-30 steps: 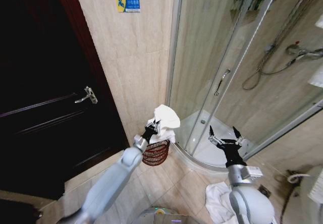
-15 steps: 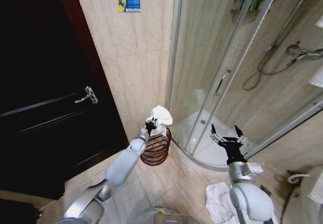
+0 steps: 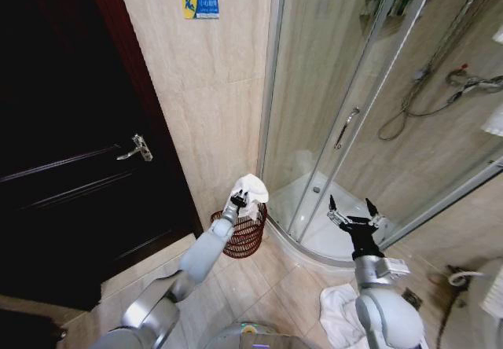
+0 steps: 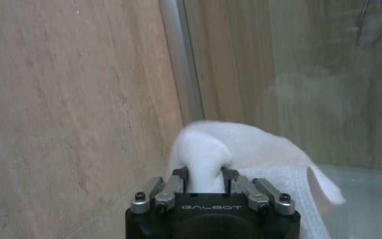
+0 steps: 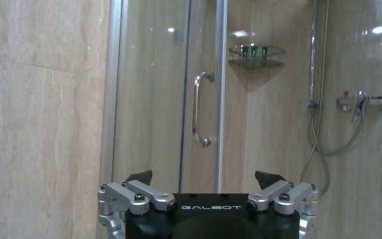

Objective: Discard the used towel into the hamper.

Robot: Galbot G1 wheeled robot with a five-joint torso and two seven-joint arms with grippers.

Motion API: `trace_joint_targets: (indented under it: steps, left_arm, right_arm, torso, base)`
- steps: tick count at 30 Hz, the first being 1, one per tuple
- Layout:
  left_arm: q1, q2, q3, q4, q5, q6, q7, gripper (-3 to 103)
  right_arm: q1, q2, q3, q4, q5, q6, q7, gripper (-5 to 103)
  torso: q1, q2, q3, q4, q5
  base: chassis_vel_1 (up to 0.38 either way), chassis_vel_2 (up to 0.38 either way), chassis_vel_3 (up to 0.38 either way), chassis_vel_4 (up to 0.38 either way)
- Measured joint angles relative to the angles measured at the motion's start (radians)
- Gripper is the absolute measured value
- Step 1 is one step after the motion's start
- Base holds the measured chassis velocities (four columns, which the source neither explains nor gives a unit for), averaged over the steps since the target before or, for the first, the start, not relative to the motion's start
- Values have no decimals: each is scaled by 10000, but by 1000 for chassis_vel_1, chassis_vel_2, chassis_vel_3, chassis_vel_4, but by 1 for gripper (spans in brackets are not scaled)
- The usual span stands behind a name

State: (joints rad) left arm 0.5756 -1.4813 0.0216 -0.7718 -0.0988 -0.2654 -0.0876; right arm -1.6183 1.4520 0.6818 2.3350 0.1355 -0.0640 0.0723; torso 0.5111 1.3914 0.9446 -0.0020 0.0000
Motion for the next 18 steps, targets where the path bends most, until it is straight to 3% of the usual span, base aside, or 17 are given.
trace_joint_targets:
  steps: [2,6,10,11,16,18]
  left_arm:
    - [-123,-110,-169,254,302,36,-11,46]
    - [-285,-270,-358,589,477,41,-109,52]
    - [-390,-426,-604,864,777,146,-489,74]
    - [-390,-426,-604,864,777,146,-489,74]
    - [-22,-258,-708,243,753,155,-740,94]
    - [153,-163,-755,-90,623,150,-792,94]
  right_arm:
    - [-34,-52,90,99,131,-3,-3,100]
    - [-39,-111,160,141,250,-5,-6,100]
    - [-5,-122,202,134,303,0,-7,100]
    - [-5,-122,202,134,303,0,-7,100]
    - [-14,-112,180,135,306,6,-1,100]
    - [1,-115,179,138,308,6,7,100]
  torso:
    - [0,0,0,2,2]
    - [0,0,0,2,0]
    - [0,0,0,1,0]
    - [0,0,0,1,0]
    - [0,0,0,1,-1]
    - [0,1,0,1,-2]
  base:
    - [0,0,0,0]
    - [0,0,0,0]
    - [0,0,0,0]
    - [0,0,0,0]
    - [0,0,0,0]
    - [0,0,0,0]
